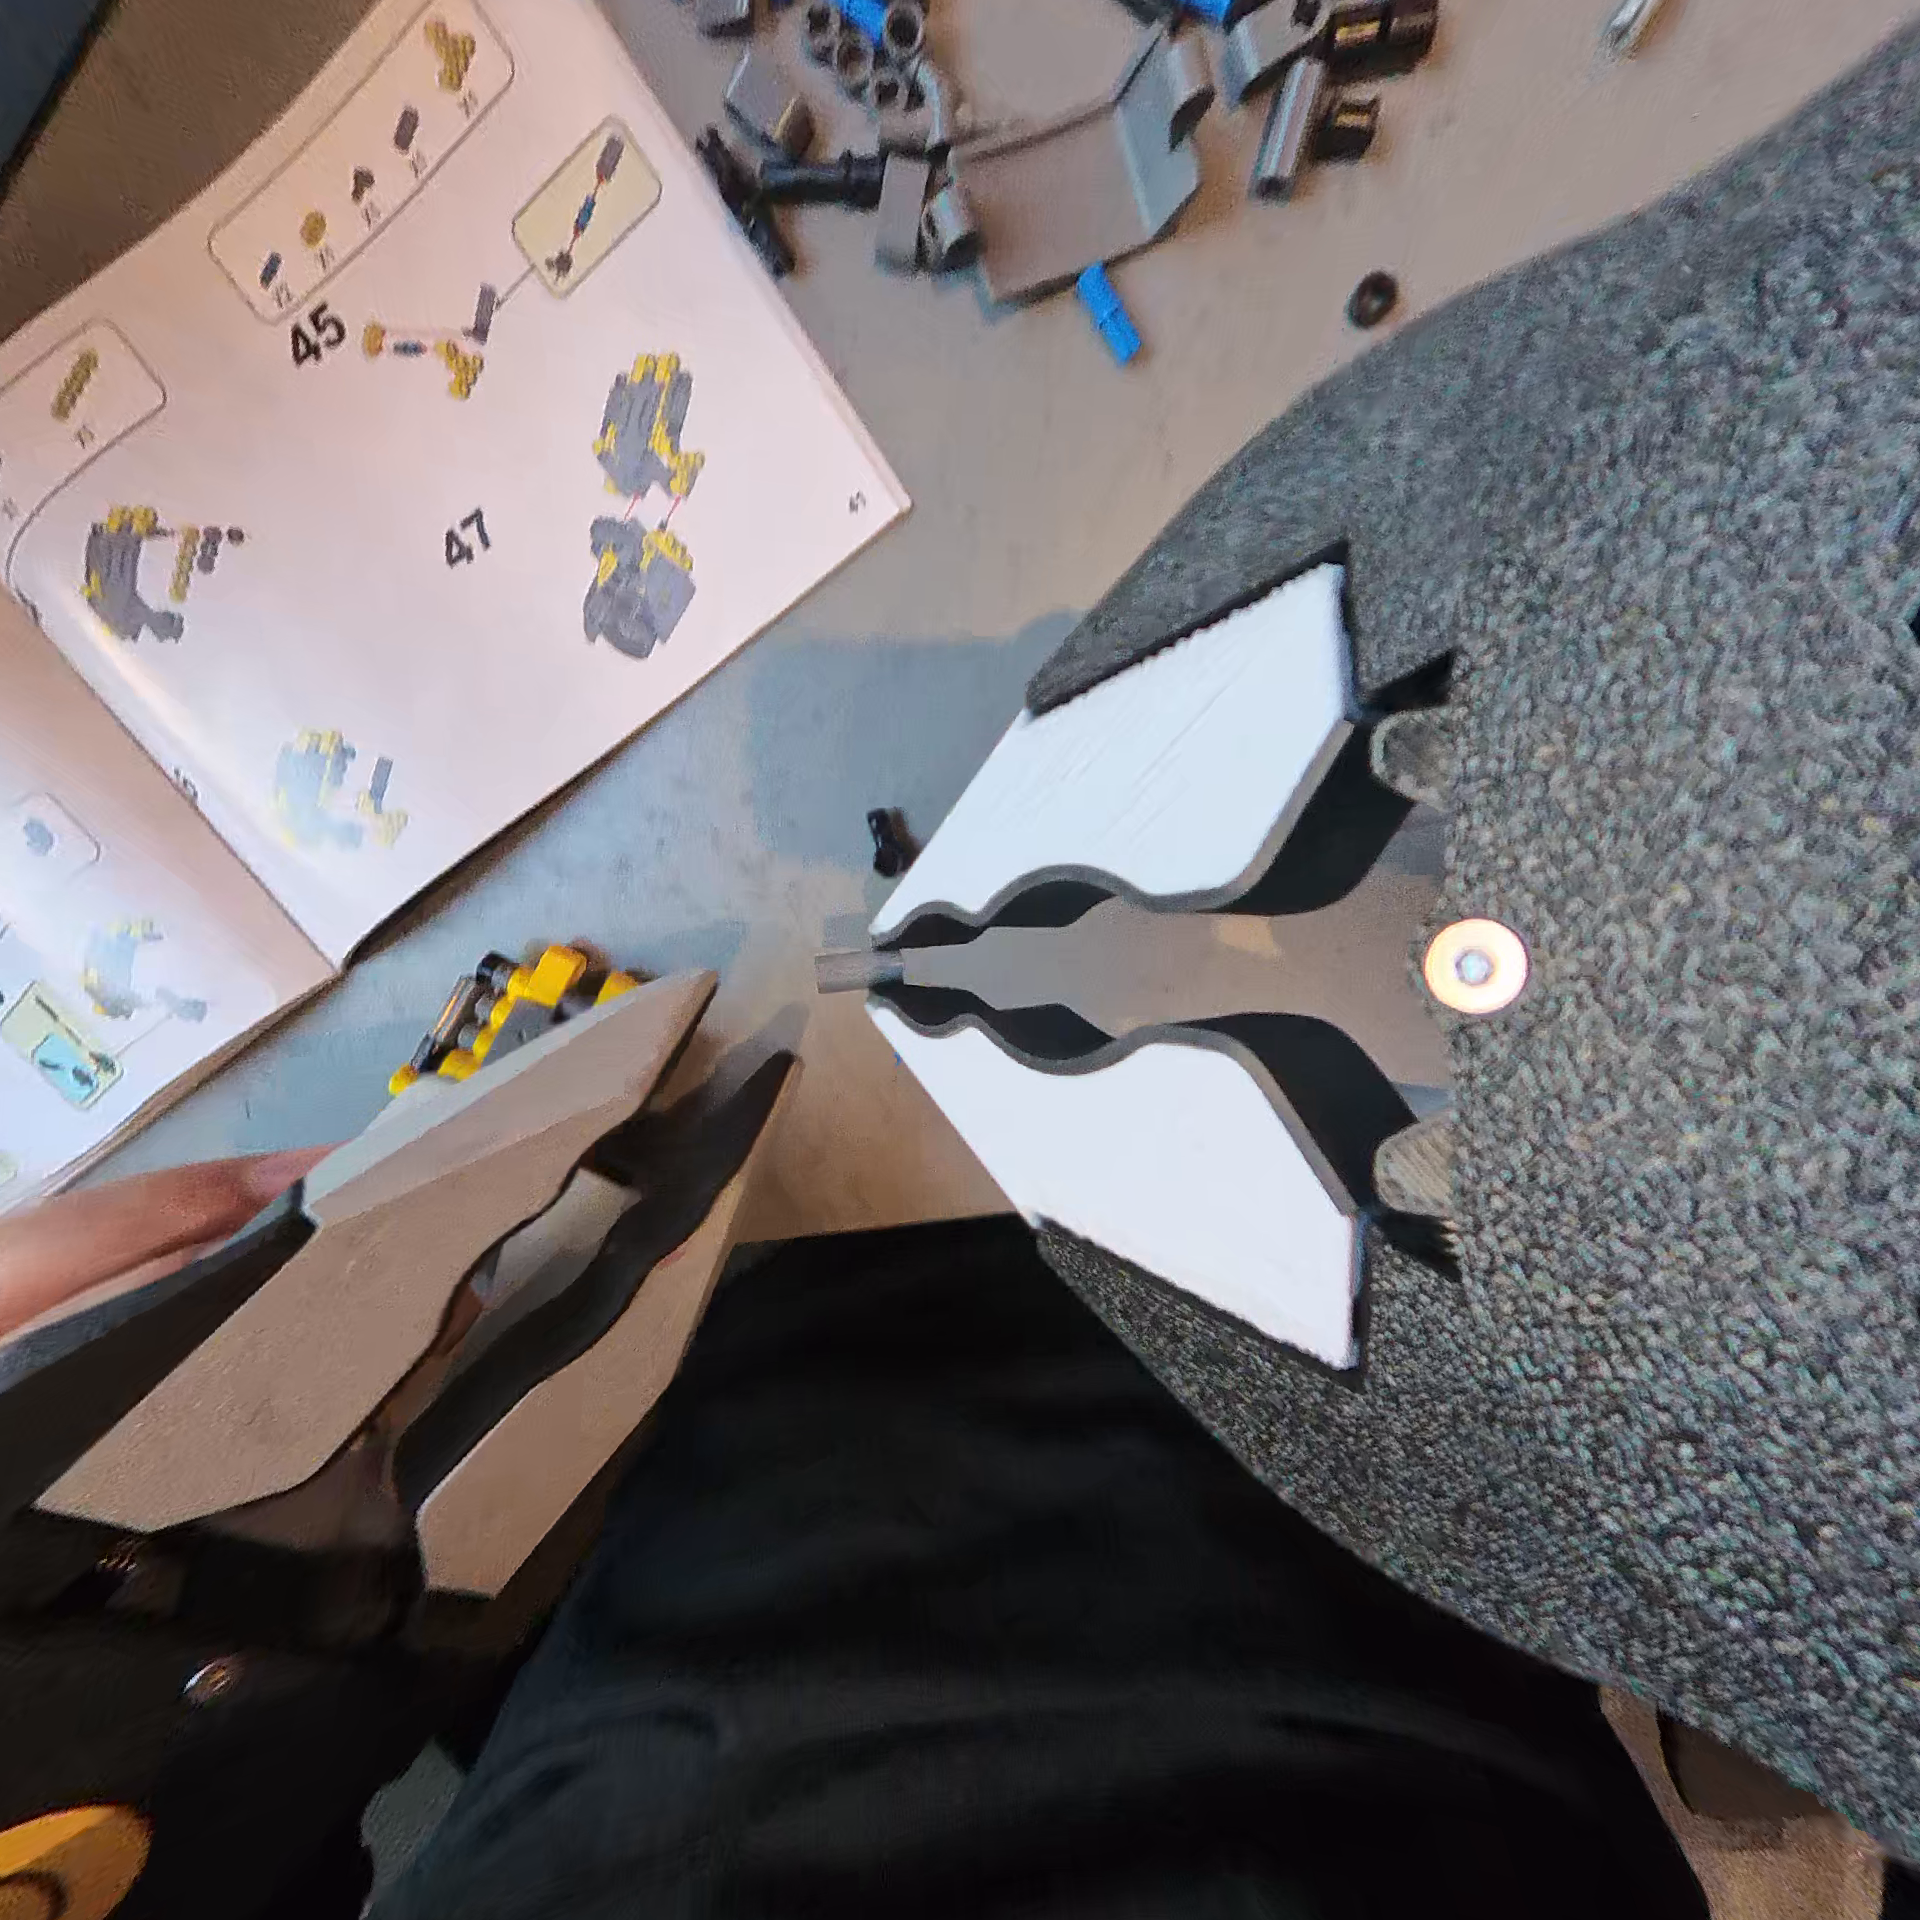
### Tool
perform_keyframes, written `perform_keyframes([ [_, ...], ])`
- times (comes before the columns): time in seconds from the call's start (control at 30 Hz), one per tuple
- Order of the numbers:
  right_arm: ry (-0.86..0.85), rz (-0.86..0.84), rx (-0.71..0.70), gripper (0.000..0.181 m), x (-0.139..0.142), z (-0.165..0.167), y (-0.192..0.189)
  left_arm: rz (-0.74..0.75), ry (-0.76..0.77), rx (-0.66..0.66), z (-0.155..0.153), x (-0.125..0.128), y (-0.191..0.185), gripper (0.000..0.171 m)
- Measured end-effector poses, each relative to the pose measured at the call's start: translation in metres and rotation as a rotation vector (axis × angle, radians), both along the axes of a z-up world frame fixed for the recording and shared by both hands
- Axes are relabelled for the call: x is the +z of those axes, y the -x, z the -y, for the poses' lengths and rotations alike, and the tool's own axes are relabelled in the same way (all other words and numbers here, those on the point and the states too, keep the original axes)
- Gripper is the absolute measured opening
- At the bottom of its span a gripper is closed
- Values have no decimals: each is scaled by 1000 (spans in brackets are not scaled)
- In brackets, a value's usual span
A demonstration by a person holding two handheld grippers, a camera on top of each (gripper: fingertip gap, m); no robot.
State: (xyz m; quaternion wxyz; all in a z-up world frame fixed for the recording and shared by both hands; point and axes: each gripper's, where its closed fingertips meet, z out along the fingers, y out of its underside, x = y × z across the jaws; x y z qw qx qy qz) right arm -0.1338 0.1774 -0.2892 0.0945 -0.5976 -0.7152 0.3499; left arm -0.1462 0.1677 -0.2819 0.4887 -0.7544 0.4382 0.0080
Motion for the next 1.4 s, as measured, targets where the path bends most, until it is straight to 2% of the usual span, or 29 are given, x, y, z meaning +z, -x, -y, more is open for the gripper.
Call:
perform_keyframes([
  [0.23,67,7,32,5,5,19,0,-127,-91,-66,4,-1,-13,12],
  [0.3,75,6,34,5,5,20,-1,-141,-113,-70,5,0,-13,5],
  [0.47,89,-17,16,5,8,20,-1,-117,-117,-71,5,2,-13,5],
  [0.6,99,-82,-2,5,15,19,1,-31,-121,-53,3,7,-12,5],
  [0.77,33,-213,-4,6,27,17,6,103,-99,-24,1,16,-8,5],
  [1.0,-85,-460,48,9,59,28,7,392,-60,-52,5,41,-10,5],
  [1.1,-168,-526,12,11,71,22,8,495,-60,-92,9,53,-10,4],
  [1.23,-135,-556,0,12,82,23,4,547,-85,-114,13,63,-10,5],
  [1.4,-151,-544,12,10,76,27,4,568,-94,-136,16,67,-13,5],
])
